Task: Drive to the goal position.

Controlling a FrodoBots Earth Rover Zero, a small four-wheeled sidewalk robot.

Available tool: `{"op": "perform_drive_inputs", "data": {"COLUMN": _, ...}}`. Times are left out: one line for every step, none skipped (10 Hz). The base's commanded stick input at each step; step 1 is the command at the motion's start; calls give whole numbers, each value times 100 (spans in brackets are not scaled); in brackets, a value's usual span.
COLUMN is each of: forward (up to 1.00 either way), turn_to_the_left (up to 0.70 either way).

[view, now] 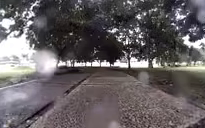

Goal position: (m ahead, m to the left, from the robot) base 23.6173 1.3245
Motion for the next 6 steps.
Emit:
{"op": "perform_drive_inputs", "data": {"forward": 70, "turn_to_the_left": 0}}
{"op": "perform_drive_inputs", "data": {"forward": 70, "turn_to_the_left": 0}}
{"op": "perform_drive_inputs", "data": {"forward": 70, "turn_to_the_left": 0}}
{"op": "perform_drive_inputs", "data": {"forward": 70, "turn_to_the_left": 0}}
{"op": "perform_drive_inputs", "data": {"forward": 70, "turn_to_the_left": 0}}
{"op": "perform_drive_inputs", "data": {"forward": 70, "turn_to_the_left": 0}}
